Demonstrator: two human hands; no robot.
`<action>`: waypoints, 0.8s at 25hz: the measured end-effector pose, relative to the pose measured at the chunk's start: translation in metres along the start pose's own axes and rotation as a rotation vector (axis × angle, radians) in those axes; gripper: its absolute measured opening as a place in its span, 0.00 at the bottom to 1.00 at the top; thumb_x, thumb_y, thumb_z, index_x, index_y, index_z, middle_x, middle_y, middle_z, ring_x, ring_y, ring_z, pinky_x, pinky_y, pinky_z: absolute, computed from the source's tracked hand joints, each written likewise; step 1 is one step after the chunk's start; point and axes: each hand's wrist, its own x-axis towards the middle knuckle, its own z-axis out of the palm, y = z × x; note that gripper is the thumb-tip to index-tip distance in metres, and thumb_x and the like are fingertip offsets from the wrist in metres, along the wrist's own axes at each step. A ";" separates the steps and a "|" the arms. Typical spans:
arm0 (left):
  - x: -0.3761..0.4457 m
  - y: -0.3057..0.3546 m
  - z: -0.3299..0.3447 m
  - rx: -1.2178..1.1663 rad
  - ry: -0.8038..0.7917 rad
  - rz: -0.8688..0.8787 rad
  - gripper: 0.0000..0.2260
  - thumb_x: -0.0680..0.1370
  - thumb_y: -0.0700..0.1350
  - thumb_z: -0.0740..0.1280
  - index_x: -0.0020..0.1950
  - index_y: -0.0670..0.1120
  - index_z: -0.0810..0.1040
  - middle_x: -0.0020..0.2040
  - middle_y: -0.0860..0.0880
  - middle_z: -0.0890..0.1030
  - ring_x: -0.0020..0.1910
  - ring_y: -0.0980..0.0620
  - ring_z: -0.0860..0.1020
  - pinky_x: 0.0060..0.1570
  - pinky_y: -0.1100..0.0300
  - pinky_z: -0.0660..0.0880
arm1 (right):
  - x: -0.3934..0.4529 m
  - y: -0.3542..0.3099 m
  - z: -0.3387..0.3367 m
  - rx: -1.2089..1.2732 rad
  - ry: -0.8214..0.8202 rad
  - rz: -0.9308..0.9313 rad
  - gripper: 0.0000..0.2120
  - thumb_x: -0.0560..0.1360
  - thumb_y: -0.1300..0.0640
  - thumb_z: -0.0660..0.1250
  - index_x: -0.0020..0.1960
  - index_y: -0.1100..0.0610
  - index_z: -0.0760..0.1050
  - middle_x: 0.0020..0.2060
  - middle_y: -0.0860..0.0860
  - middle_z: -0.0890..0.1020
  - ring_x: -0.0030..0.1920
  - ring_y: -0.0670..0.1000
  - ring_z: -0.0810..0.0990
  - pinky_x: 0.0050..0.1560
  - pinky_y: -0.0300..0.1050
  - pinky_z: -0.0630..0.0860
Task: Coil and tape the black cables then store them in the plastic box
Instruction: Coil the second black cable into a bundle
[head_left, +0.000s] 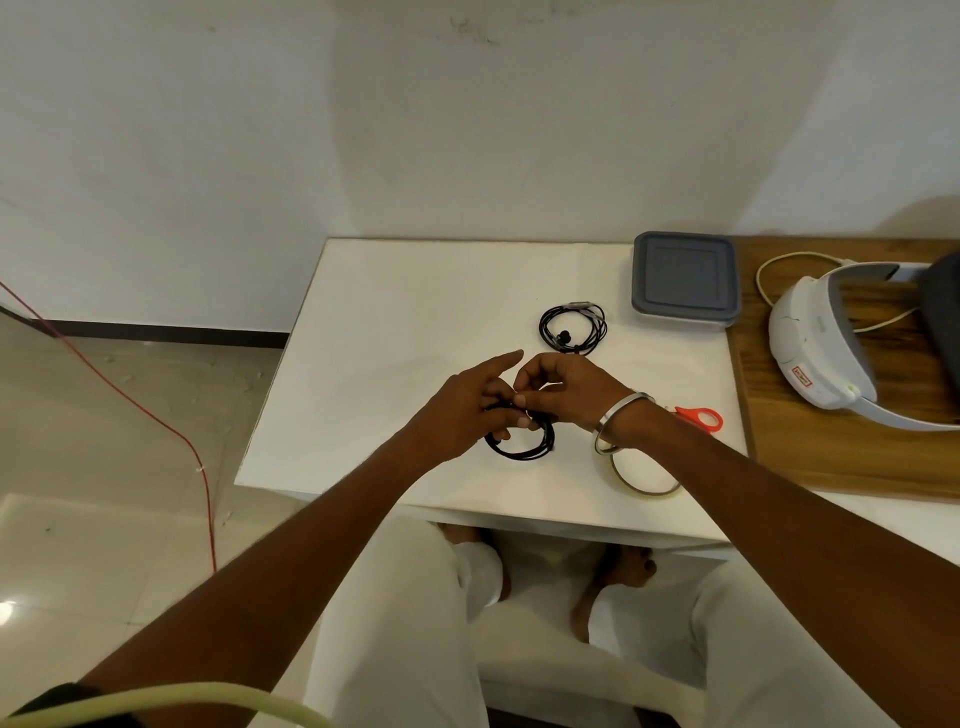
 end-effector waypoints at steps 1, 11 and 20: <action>0.000 0.001 -0.001 -0.019 -0.021 -0.010 0.32 0.74 0.34 0.70 0.75 0.47 0.62 0.44 0.50 0.82 0.38 0.54 0.81 0.39 0.61 0.78 | 0.000 0.000 0.000 -0.022 0.014 -0.014 0.04 0.73 0.63 0.69 0.45 0.57 0.75 0.39 0.52 0.79 0.36 0.49 0.80 0.36 0.35 0.78; -0.003 0.001 -0.003 0.135 -0.013 0.001 0.24 0.79 0.39 0.64 0.74 0.47 0.63 0.46 0.50 0.83 0.36 0.54 0.80 0.43 0.61 0.80 | -0.002 0.002 -0.006 -0.084 0.032 -0.020 0.04 0.73 0.61 0.69 0.46 0.54 0.75 0.39 0.53 0.79 0.30 0.44 0.79 0.36 0.37 0.77; -0.010 0.005 0.010 0.509 0.117 0.220 0.15 0.78 0.39 0.64 0.63 0.45 0.67 0.42 0.45 0.82 0.36 0.52 0.78 0.39 0.61 0.75 | 0.000 0.006 0.000 -0.065 0.119 0.096 0.06 0.75 0.56 0.66 0.48 0.58 0.77 0.36 0.53 0.81 0.32 0.49 0.78 0.37 0.39 0.78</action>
